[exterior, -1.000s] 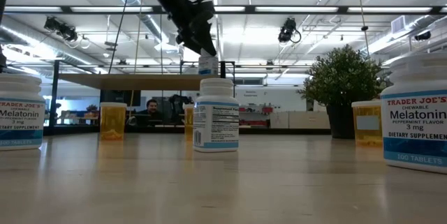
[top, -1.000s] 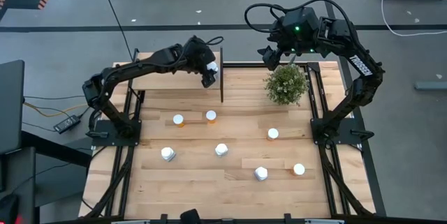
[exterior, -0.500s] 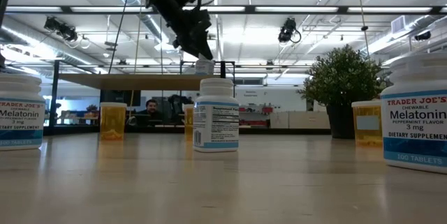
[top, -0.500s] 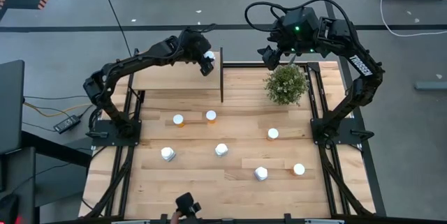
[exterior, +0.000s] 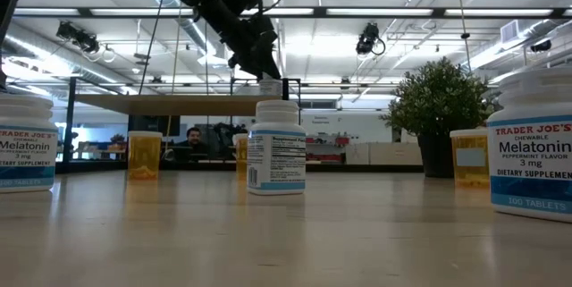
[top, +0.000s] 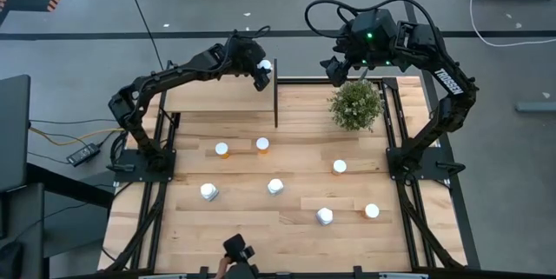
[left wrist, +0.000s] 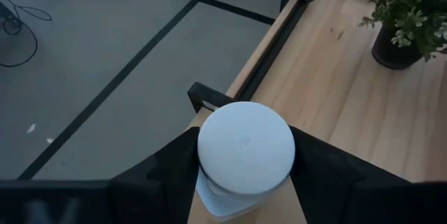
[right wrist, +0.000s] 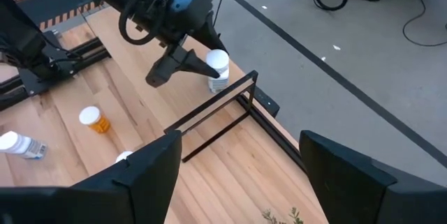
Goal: Pick and place medicine bottles onto shelf by color
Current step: Put the supplement bottle on the shelf
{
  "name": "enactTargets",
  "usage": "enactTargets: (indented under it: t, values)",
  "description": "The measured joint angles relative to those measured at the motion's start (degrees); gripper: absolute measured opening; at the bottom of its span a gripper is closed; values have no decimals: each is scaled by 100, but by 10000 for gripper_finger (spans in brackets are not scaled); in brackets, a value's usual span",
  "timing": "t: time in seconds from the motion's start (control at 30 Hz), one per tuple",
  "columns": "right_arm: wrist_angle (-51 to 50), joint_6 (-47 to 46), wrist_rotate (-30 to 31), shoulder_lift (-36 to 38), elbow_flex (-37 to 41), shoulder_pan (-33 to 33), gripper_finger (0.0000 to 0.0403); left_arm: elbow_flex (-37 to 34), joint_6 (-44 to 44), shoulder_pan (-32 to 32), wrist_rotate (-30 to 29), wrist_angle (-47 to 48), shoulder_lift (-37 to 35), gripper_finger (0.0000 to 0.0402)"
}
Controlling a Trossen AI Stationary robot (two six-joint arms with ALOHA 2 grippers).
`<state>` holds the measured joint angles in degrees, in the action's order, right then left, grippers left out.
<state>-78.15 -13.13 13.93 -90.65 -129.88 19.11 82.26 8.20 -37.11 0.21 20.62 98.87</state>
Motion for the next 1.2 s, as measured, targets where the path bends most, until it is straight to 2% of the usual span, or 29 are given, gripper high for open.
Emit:
enactTargets:
  t: [0.27, 0.47, 1.03, 1.2]
  values:
    - [2, 2, 0, 0, 0, 0, 298, -2, 173, -59, -428, 31, 0, 209]
    - [2, 4, 0, 0, 0, 0, 298, -4, 151, -102, -492, 37, 1, 204]
    - [2, -24, -1, -2, -2, 0, 298, -13, -6, -91, -570, 51, 9, 229]
    - [1, -31, -2, -2, -2, -13, 298, -19, -25, -38, -595, 161, 15, 256]
